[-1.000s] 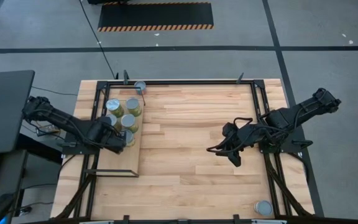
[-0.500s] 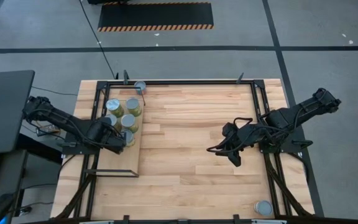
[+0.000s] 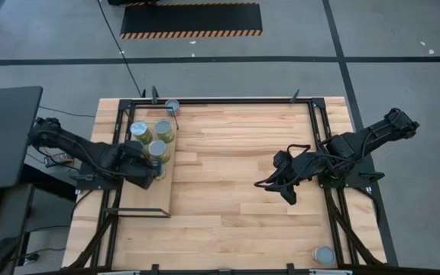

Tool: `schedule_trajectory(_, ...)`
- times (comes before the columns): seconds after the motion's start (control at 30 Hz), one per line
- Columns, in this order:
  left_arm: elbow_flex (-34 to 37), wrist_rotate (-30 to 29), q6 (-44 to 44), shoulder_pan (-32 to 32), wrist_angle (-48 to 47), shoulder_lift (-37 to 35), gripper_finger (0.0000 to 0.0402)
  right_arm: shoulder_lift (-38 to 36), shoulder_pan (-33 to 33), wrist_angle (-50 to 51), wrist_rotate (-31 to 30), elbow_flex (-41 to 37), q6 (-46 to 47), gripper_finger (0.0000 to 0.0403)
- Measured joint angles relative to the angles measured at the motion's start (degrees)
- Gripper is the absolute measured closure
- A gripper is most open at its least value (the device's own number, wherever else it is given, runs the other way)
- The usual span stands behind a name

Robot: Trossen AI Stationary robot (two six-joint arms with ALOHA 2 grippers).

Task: Pick and place cans onto a shelf
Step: Adjust the canned goods on the shelf

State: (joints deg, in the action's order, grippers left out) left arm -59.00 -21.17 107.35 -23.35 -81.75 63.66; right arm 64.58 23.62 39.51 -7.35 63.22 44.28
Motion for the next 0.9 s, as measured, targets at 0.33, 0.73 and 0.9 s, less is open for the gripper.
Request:
schedule_trajectory(0.33, 1.46, -11.27, -1.57, -0.28, 9.37, 5.26, 0.0317, 0.02, -0.15, 0.12, 0.01, 0.0, -0.94, 0.0249)
schedule_trajectory(0.73, 1.46, -4.47, -9.05, 2.67, 10.31, 6.49, 0.0396, 0.01, -1.19, 0.39, -0.48, 0.0, -2.22, 0.0249)
schedule_trajectory(0.9, 1.46, -4.46, -9.55, 4.94, 10.47, 6.49, 0.0398, 0.02, -2.36, 0.38, -0.46, 0.0, -2.43, 0.0249)
